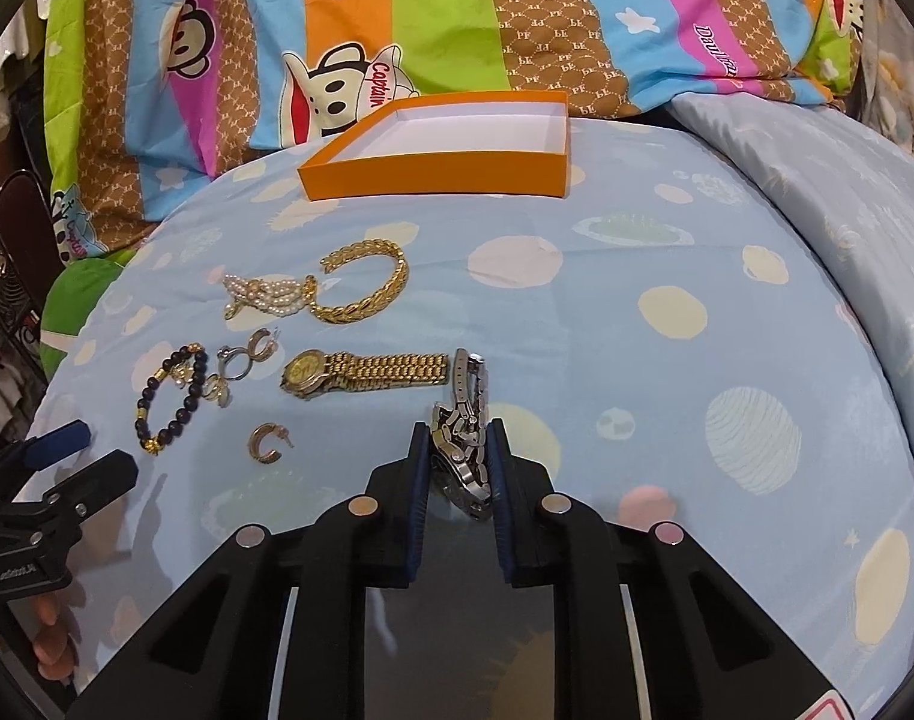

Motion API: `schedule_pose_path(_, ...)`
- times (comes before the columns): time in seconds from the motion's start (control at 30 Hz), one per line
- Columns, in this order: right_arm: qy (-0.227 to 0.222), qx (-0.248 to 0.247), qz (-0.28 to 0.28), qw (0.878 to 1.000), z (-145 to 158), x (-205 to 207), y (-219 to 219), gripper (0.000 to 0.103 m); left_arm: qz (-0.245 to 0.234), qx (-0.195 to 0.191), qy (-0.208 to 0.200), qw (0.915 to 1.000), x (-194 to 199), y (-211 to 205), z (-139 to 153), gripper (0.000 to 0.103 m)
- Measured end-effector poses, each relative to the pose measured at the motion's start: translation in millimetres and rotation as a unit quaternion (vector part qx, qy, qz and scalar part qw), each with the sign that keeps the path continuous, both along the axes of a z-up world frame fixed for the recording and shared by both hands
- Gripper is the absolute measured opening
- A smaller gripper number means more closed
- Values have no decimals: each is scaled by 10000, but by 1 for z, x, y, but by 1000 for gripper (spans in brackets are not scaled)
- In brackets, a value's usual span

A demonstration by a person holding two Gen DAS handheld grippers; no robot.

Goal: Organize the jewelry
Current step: 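Grasp the pearl bracelet with the left tool while the right tool holds the silver watch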

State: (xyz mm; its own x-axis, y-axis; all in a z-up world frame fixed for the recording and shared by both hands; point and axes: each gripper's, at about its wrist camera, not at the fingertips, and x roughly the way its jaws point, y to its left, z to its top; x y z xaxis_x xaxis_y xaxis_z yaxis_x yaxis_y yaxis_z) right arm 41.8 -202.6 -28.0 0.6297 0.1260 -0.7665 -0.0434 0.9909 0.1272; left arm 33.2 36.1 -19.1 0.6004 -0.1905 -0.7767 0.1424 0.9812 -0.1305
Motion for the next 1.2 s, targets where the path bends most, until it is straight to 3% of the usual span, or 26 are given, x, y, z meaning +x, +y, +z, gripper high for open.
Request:
schedule_pose_path(0.13, -8, 20, -24, 10000, 0, -3, 1, 17, -32, -96, 78, 9999, 7, 0, -1, 95)
schedule_pose_path(0.3, 19, 176, -58, 9998, -1, -2, -5, 17, -70, 219, 75, 9997, 17, -8, -4, 83)
schedule_pose_path(0.43, 22, 198, -58, 9998, -1, -2, -5, 17, -187, 393, 66, 9990, 24, -16, -5, 79)
schedule_pose_path(0.63, 31, 252, -61, 9997, -2, -2, -6, 17, -120, 264, 109, 9995, 29, -10, -4, 79)
schedule_pose_path(0.87, 32, 264, -64, 9996, -2, -2, -7, 17, -410, 557, 67, 9976, 33, -31, -7, 79)
schedule_pose_path(1.2, 34, 277, -66, 9996, -3, -1, -7, 17, -329, 337, 14, 9989, 34, -23, -1, 79)
